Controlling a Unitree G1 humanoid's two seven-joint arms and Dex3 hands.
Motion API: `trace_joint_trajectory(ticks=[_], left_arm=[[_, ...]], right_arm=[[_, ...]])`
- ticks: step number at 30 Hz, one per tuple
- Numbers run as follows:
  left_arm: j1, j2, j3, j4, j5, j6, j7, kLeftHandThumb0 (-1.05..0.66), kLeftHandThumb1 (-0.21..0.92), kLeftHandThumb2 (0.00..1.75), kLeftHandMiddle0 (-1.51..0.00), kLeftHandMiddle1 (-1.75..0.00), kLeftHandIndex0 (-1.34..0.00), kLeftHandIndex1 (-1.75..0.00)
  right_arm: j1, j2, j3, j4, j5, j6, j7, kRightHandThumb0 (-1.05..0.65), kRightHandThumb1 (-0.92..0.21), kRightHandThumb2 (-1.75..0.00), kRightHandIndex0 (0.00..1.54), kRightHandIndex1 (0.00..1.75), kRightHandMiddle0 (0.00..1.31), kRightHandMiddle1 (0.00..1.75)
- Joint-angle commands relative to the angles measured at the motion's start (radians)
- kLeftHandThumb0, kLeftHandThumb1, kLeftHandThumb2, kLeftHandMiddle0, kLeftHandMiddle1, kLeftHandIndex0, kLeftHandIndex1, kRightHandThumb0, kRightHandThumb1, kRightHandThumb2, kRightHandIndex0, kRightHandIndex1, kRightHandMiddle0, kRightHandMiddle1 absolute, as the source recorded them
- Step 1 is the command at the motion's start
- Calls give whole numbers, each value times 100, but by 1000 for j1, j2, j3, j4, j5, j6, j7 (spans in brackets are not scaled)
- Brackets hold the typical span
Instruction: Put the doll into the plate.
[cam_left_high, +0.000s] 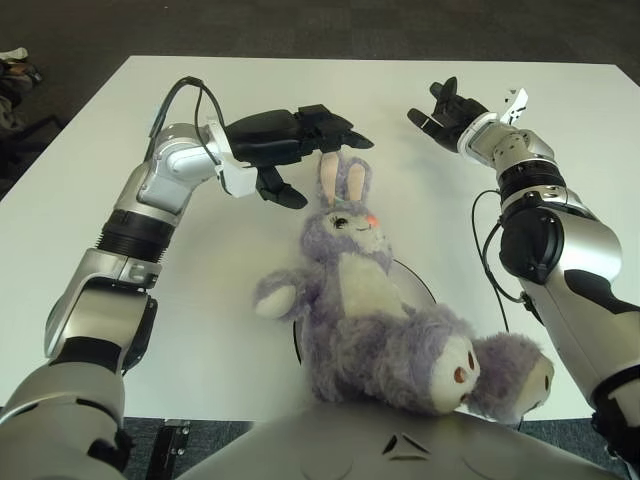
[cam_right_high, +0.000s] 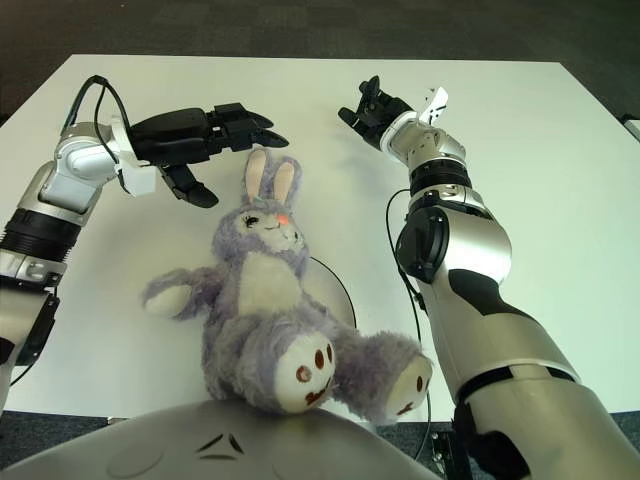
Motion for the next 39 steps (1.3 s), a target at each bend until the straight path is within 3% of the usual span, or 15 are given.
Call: trace_joint_trajectory(ticks=[1, 8, 11, 15, 17, 19, 21, 25, 26, 28, 29, 33, 39], left_arm=[[-16, 27, 30, 52, 55, -3, 80, -7, 28, 126, -10, -47, 0, -86], [18, 39, 82, 82, 149, 113, 261, -8, 15, 131, -13, -75, 0, -105], [16, 21, 83, 116, 176, 145, 337, -12, 12, 131, -18, -97, 0, -116], [16, -7, 80, 196, 185, 172, 432, -18, 11, 130, -20, -102, 0, -122], [20, -20, 84, 231, 177, 178, 473, -27, 14, 126, -23, -103, 0, -127], [26, -30, 89, 248, 164, 181, 502, -33, 17, 122, -25, -107, 0, -131], [40, -56, 107, 269, 130, 190, 534, -36, 19, 120, -27, -112, -1, -133], [58, -104, 140, 324, 58, 192, 569, -36, 22, 119, -34, -130, -2, -141], [59, -111, 144, 336, 45, 190, 574, -9, 33, 107, -42, -138, -2, -144], [58, -120, 151, 350, 28, 186, 583, 15, 44, 95, -50, -144, -2, -146], [58, -124, 155, 355, 19, 185, 587, 24, 47, 92, -54, -146, -2, -148], [62, -139, 168, 377, -14, 194, 590, 38, 48, 93, -61, -150, -1, -150], [78, -170, 194, 388, -89, 231, 560, 41, 46, 99, -62, -154, 0, -149]], right_arm=[[-14, -3, 3, -1, -3, -7, -10, 9, -9, -147, 12, 121, 8, 141], [-8, -3, 10, -6, -10, -16, -1, 9, -8, -147, 12, 119, 6, 139], [2, 3, 27, -18, -26, -36, 3, 6, -8, -145, 12, 121, 7, 140], [33, 22, 83, -74, -71, -78, 12, 3, -8, -144, 15, 127, 15, 143], [50, 27, 115, -101, -96, -105, 17, 2, -27, -124, 28, 142, 35, 152], [62, 30, 132, -115, -113, -130, 13, 1, -39, -112, 36, 150, 48, 157], [79, 37, 151, -136, -136, -168, -9, 0, -42, -108, 39, 153, 52, 159], [106, 50, 166, -164, -163, -234, -61, 0, -59, -91, 31, 161, 43, 163], [110, 53, 169, -168, -168, -247, -73, 0, -63, -85, 33, 161, 37, 164], [120, 57, 179, -176, -184, -276, -97, 0, -67, -81, 35, 160, 32, 165], [129, 61, 191, -183, -201, -299, -117, 0, -64, -85, 42, 160, 30, 164], [172, 76, 248, -225, -282, -385, -193, 0, -49, -104, 46, 163, 43, 164], [250, 98, 326, -300, -396, -503, -303, 0, -37, -120, 68, 155, 35, 173]])
